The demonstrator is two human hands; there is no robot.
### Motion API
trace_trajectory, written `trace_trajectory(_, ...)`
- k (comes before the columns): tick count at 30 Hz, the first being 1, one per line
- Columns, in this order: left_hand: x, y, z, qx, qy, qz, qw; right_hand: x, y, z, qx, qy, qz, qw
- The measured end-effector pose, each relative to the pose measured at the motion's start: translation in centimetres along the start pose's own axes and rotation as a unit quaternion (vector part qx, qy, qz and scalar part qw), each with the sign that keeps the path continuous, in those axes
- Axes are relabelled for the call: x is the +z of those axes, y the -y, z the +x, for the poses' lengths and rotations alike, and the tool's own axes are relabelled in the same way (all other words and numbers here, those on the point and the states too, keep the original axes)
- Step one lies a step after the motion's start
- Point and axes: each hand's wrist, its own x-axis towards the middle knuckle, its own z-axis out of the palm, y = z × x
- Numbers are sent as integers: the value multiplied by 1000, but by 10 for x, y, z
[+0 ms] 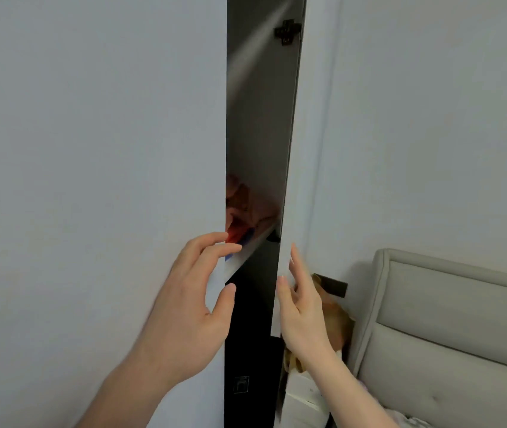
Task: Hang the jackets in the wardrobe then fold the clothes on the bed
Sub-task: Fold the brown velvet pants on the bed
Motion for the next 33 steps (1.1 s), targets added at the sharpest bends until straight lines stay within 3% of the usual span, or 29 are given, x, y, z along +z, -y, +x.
trace_trajectory(4, -5, 1, -9, 0, 24, 16, 1000, 22, 3, 1, -10, 36, 32, 999)
trace_trajectory(10, -4, 1, -9, -6, 28, 22, 999, 33, -7, 4, -29, 42, 7, 999)
trace_trajectory(20, 3, 3, -2, 1, 25, 32, 999, 44, -16, 21, -66, 132, -14, 989)
trace_trajectory(33, 8, 8, -2, 19, 20, 50, 998, 57, -38, 36, -91, 152, -21, 984)
